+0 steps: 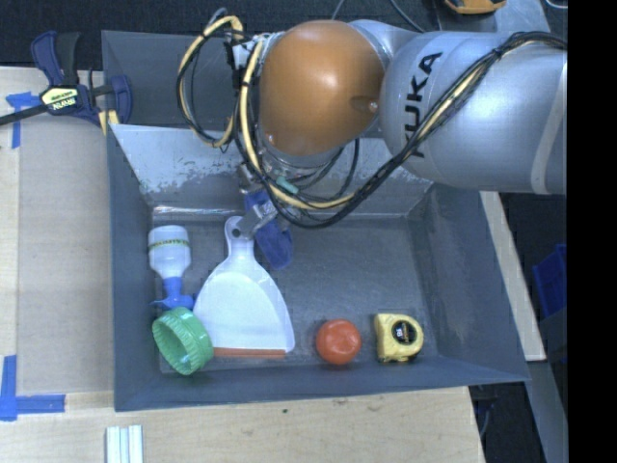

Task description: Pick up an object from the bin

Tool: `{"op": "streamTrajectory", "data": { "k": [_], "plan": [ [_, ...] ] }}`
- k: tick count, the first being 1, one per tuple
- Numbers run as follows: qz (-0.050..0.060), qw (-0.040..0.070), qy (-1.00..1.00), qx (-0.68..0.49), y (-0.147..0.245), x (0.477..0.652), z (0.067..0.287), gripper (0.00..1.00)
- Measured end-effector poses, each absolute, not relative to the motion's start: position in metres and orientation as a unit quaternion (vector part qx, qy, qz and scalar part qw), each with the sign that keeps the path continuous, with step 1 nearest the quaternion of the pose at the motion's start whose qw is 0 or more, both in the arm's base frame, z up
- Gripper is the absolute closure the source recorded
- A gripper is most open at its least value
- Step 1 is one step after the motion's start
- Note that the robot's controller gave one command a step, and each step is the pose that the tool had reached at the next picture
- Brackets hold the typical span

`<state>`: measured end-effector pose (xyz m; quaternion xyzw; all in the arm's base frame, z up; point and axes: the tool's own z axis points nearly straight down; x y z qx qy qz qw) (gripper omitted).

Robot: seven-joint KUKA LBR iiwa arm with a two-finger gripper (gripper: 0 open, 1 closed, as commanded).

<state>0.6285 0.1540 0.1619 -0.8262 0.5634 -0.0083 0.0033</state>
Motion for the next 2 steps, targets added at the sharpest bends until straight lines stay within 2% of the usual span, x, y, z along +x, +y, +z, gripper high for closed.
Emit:
{"op": "streamTrajectory", "data": {
  "k": [1, 2],
  "plan": [
    [-0.008, 0.003, 0.527, -0.850, 0.205, 0.617, 0.106, 1.00],
    [-0.008, 0.005, 0.661, -0.750, 0.159, 0.601, 0.169, 1.00]
  ]
}}
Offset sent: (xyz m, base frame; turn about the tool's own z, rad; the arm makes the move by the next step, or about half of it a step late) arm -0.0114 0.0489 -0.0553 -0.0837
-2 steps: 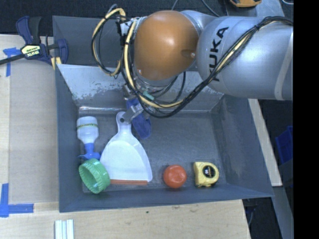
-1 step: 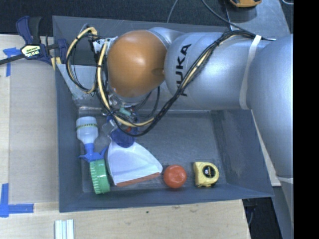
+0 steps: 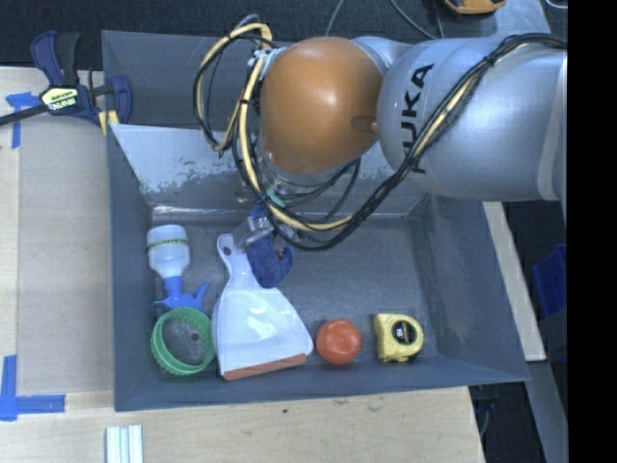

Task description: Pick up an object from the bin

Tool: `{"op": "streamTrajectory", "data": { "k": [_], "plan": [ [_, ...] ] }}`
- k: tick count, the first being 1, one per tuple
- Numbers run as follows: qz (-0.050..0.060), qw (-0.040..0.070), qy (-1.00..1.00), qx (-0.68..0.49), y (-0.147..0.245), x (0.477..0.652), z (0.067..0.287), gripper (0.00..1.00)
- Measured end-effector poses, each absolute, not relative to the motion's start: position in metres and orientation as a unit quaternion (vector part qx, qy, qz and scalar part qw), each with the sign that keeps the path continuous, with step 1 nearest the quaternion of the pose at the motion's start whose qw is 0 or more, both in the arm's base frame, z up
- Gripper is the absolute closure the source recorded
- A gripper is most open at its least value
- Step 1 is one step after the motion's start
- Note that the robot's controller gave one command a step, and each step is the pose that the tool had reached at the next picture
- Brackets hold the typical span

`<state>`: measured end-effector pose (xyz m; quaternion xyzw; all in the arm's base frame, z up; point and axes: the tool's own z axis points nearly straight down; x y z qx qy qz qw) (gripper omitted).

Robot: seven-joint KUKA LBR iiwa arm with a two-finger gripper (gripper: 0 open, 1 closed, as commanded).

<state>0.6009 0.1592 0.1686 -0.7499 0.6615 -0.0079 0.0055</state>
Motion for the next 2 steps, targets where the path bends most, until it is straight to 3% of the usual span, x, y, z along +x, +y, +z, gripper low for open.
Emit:
{"op": "streamTrajectory", "data": {
  "k": [1, 2],
  "plan": [
    [-0.011, 0.005, 0.493, -0.870, 0.094, 0.609, 0.221, 1.00],
    [-0.010, 0.002, 0.370, -0.929, 0.038, 0.574, 0.218, 1.00]
  ]
}}
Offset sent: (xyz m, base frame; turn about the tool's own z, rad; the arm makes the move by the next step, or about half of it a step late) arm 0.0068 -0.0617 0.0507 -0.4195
